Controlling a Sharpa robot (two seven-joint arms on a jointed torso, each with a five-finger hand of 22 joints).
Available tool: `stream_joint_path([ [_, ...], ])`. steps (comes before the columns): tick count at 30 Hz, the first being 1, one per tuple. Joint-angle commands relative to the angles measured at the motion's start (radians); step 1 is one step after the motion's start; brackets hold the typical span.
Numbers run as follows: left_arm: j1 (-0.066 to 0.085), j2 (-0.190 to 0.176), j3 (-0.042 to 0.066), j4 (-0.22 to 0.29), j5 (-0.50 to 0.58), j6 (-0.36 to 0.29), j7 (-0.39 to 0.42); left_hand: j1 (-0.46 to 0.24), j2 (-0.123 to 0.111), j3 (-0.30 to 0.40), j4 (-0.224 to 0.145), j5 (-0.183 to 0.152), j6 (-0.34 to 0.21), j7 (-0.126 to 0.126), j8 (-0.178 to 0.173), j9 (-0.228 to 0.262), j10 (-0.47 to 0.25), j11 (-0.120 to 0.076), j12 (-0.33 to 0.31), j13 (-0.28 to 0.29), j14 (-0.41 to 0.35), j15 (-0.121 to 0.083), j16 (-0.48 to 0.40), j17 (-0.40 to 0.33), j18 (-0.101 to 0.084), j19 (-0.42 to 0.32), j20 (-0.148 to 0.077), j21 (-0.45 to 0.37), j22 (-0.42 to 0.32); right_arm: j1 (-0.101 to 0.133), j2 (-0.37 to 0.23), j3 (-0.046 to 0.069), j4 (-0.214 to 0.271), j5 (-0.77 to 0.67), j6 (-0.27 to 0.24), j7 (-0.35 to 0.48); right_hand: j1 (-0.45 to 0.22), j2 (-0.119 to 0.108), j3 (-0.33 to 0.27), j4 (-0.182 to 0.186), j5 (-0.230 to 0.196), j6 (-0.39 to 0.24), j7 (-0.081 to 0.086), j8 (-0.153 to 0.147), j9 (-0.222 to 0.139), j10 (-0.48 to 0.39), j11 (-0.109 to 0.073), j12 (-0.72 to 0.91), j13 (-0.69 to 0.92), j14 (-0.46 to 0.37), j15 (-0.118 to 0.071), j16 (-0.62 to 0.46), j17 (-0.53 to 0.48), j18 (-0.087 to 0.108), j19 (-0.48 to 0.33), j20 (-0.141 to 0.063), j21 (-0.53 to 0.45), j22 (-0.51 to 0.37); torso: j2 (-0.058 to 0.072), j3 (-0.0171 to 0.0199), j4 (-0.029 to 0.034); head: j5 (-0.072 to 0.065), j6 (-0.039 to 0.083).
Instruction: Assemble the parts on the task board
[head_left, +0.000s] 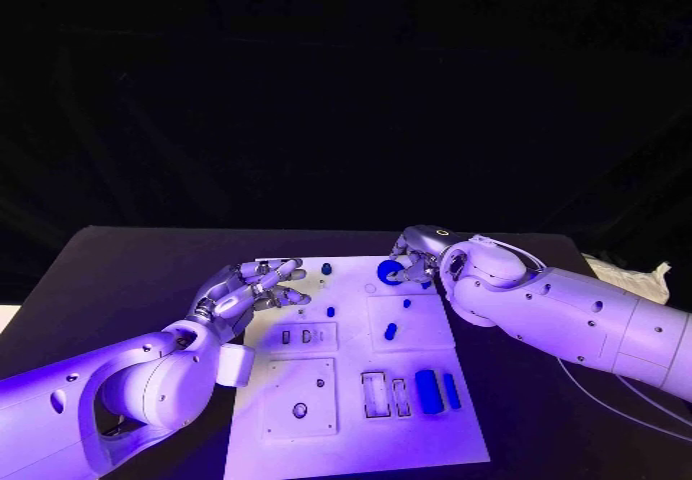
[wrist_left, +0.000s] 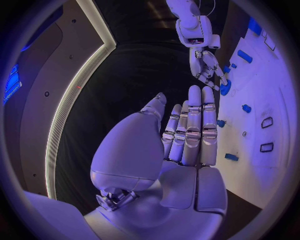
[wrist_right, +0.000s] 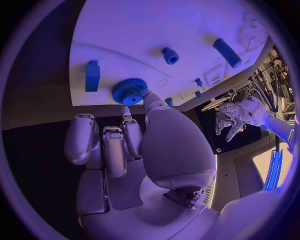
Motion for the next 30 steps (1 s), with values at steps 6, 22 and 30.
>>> stream_joint_path([
  [6, 0.000, 0.003, 0.001, 0.000, 0.002, 0.010, 0.002, 0.005, 0.007, 0.002, -0.010, -0.003, -0.002, 0.006, -0.009, -0.001, -0.005, 0.005, -0.007, -0.001, -0.011, 0.002, 0.006, 0.006, 0.000, 0.006, 0.000, -0.007, 0.001, -0.002, 0.008, -0.002, -0.013, -0.036, 0.057, -0.008, 0.017, 0.009, -0.003, -0.006, 0.002, 0.016, 0.001, 0.009, 0.002, 0.018, -0.001, 0.025, 0.056, 0.088, 0.009, 0.012, 0.177, -0.012, 0.016, 0.001, 0.016, 0.019, 0.000, -0.0001, -0.0005, 0.002, -0.010],
  [22, 0.000, 0.002, 0.001, -0.002, 0.002, 0.005, 0.000, 0.005, 0.008, 0.002, -0.011, -0.003, -0.003, 0.006, -0.010, -0.002, -0.006, 0.006, -0.007, -0.001, -0.012, 0.002, 0.006, 0.007, 0.000, 0.006, 0.000, -0.007, 0.001, -0.003, 0.008, -0.002, -0.019, -0.034, 0.053, -0.008, 0.070, 0.062, 0.054, -0.040, -0.054, 0.070, -0.009, 0.024, 0.006, 0.042, -0.009, 0.076, 0.111, 0.092, 0.003, 0.024, 0.201, -0.020, 0.032, -0.003, 0.044, 0.068, 0.000, 0.0009, 0.0003, 0.002, -0.015],
  [30, 0.000, 0.001, 0.001, -0.003, 0.002, 0.005, 0.000, 0.005, 0.009, 0.004, -0.012, -0.003, -0.004, 0.006, -0.011, -0.002, -0.008, 0.006, -0.008, -0.002, -0.013, 0.002, 0.006, 0.009, 0.000, 0.006, 0.000, -0.008, 0.001, -0.006, 0.004, -0.002, 0.011, -0.034, -0.030, -0.003, 0.072, 0.075, 0.079, -0.046, -0.056, 0.107, -0.023, 0.036, 0.013, 0.053, -0.021, 0.093, 0.129, 0.093, -0.006, 0.026, 0.206, -0.024, 0.040, -0.010, 0.055, 0.087, 0.000, 0.0005, -0.0007, 0.001, -0.013],
])
